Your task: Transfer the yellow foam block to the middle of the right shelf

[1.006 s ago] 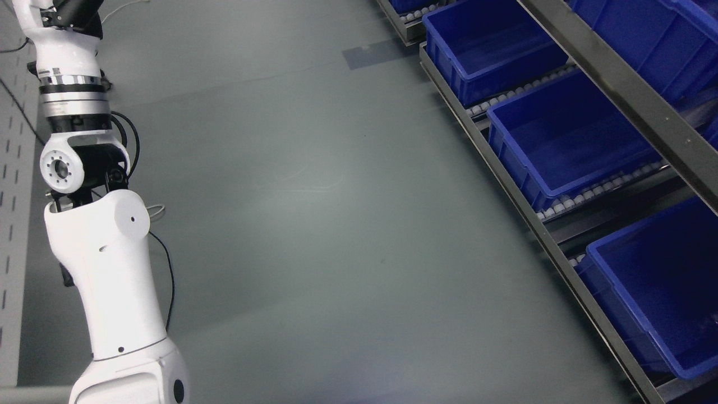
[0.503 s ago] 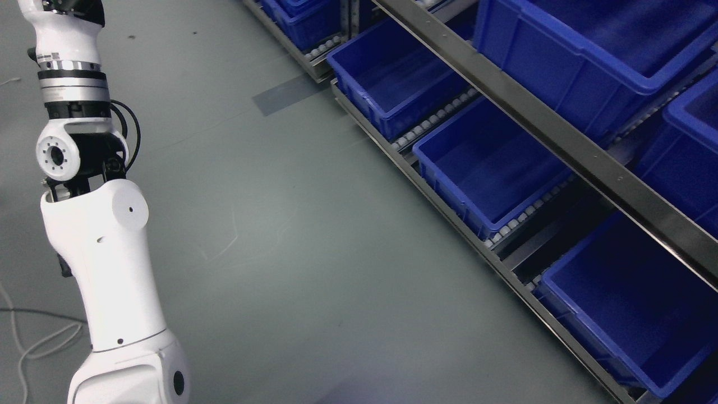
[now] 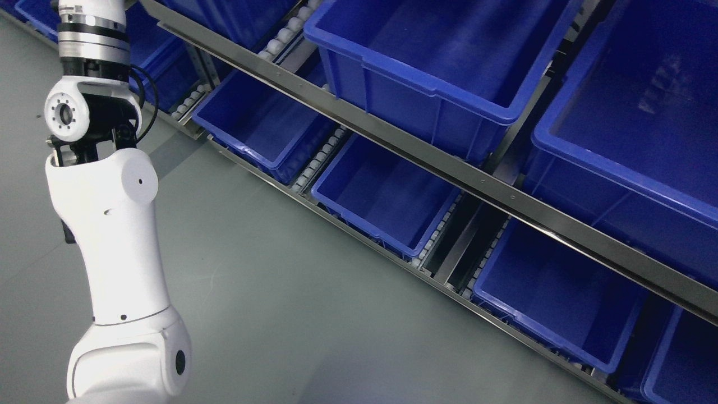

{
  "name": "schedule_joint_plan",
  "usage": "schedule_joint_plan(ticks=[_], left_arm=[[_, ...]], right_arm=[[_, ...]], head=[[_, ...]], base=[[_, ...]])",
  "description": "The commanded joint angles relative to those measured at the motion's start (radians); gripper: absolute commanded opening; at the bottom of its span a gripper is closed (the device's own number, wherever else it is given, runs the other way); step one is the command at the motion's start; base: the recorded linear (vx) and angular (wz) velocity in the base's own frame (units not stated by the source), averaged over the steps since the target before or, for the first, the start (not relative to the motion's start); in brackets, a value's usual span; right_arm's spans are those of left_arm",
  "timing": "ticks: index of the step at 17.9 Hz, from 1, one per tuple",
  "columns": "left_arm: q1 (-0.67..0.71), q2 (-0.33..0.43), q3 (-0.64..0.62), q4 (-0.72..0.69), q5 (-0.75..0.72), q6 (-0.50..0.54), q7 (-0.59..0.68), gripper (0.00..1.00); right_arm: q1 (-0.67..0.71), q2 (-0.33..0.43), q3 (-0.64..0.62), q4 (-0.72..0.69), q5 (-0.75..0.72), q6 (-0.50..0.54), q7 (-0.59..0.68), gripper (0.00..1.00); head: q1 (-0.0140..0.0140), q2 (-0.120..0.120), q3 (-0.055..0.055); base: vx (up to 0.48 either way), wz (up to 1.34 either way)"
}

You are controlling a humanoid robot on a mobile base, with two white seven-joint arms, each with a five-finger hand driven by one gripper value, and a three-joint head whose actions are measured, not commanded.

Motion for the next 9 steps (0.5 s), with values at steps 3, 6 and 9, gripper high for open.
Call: schedule_joint_plan(ticks=[3,6,9], left_arm=[[-0.028,0.018,-0.235,0.007,-0.038,0.155,-0.047,0.4],[-0.03,0.018,-0.266,0.019,-0.072,0.194,-0.049,0.41],[-0.038,0.018,-0.307,0.062,-0.084,0.2,-0.053,0.41]], right_arm=[[0.002,-0.017,-0.001,-0.017,0.003,0.0,0.0,1.0],[0.002,-0.017,-0.001,-0.017,0.003,0.0,0.0,1.0],[0.002,-0.017,0.0,-0.017,0.005,0.0,0.0,1.0]], head=[[0.0,0.0,0.0],[0.0,0.0,0.0],[0.0,0.0,0.0]], base=[[0.147,-0.41],[0.094,-0.29],[0.059,-0.18]])
